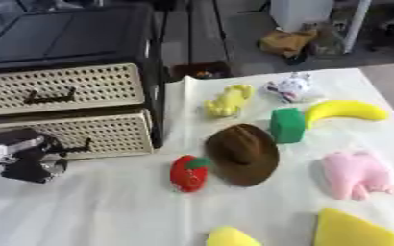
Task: Pick up objects from table and place into drawer.
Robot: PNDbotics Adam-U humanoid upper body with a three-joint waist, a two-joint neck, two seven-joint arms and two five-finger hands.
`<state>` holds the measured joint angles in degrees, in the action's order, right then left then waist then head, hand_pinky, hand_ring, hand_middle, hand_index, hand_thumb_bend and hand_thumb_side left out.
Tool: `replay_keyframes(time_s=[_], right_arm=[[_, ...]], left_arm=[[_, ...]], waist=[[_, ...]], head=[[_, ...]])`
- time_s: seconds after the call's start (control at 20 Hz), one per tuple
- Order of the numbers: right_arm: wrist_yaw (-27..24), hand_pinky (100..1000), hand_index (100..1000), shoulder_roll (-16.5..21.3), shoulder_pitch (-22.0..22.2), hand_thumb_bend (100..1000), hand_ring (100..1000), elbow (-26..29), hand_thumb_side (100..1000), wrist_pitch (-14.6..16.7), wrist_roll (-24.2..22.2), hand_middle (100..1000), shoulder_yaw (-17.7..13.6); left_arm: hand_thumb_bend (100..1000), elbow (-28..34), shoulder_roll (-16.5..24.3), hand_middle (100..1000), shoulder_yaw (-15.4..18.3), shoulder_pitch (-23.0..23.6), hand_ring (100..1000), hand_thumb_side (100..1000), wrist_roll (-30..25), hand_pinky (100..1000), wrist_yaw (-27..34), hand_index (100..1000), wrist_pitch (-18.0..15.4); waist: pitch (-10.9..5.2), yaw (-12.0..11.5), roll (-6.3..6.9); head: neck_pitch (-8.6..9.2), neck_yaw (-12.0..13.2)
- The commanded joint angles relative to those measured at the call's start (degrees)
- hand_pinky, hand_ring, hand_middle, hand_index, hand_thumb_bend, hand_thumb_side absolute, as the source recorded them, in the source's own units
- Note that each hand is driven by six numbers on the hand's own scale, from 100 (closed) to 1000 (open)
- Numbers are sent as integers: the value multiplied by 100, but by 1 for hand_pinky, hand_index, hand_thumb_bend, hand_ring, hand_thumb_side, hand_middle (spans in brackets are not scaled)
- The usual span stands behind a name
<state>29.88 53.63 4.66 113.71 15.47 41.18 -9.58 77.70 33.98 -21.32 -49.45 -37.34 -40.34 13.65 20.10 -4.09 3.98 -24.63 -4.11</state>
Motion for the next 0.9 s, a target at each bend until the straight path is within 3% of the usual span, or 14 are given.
replay_keyframes(time_s=[0.05, 0.9], right_arm=[[-35, 792, 900, 97, 34, 100, 927, 89, 1000, 21, 10, 856, -105], [-51, 793, 899, 27, 151, 100, 930, 89, 1000, 63, 107, 855, -170]], left_arm=[[100, 323, 289, 190, 117, -10, 152, 548, 72, 300, -27, 770, 120], [100, 1202, 397, 190, 210, 466, 153, 548, 81, 295, 17, 771, 425]], waist=[[-181, -42, -31], [-228, -183, -20]], head=[[-49, -14], [-31, -7]])
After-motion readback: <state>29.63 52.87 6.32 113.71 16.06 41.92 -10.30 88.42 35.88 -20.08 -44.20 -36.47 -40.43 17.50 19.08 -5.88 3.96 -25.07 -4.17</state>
